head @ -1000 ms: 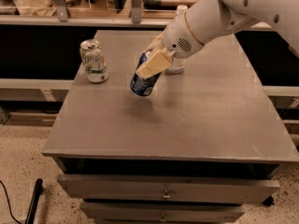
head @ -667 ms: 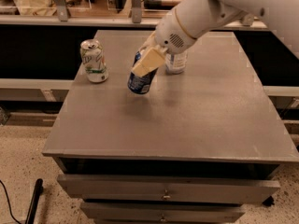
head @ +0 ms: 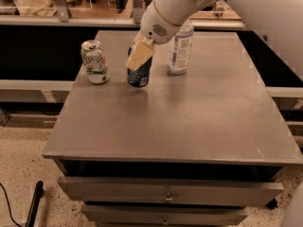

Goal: Move pepsi can near 7up can

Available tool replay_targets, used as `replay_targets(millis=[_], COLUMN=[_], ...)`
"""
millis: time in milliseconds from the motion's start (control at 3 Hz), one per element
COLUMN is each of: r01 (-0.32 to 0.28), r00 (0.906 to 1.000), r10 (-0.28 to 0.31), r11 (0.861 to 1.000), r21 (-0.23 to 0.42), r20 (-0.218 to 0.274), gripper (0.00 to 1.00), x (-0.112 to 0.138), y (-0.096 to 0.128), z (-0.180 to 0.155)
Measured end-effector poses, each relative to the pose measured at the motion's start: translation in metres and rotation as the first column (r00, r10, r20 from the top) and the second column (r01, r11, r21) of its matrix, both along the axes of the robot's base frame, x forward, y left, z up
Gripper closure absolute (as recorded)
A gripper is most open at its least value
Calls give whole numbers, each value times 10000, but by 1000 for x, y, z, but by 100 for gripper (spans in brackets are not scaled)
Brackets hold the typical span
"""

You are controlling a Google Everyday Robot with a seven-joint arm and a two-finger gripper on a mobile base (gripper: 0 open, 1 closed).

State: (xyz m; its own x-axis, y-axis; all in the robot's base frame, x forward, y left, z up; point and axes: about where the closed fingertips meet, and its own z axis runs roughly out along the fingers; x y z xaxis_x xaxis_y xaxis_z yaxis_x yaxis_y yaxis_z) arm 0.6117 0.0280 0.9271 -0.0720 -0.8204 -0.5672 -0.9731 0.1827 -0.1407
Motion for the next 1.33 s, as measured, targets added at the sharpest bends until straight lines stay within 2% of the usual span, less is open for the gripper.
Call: replay_targets(millis=[333, 1000, 1333], r01=[-462, -1261, -1275], r00=[9989, 9920, 9918], r10=[464, 1235, 1246], r11=[9957, 9800, 9798], r21=[-803, -1542, -1538], r20=[10, -266, -284], gripper=[98, 53, 30], x=[13, 14, 14], y=[27, 59, 60], z=[-3, -16, -18])
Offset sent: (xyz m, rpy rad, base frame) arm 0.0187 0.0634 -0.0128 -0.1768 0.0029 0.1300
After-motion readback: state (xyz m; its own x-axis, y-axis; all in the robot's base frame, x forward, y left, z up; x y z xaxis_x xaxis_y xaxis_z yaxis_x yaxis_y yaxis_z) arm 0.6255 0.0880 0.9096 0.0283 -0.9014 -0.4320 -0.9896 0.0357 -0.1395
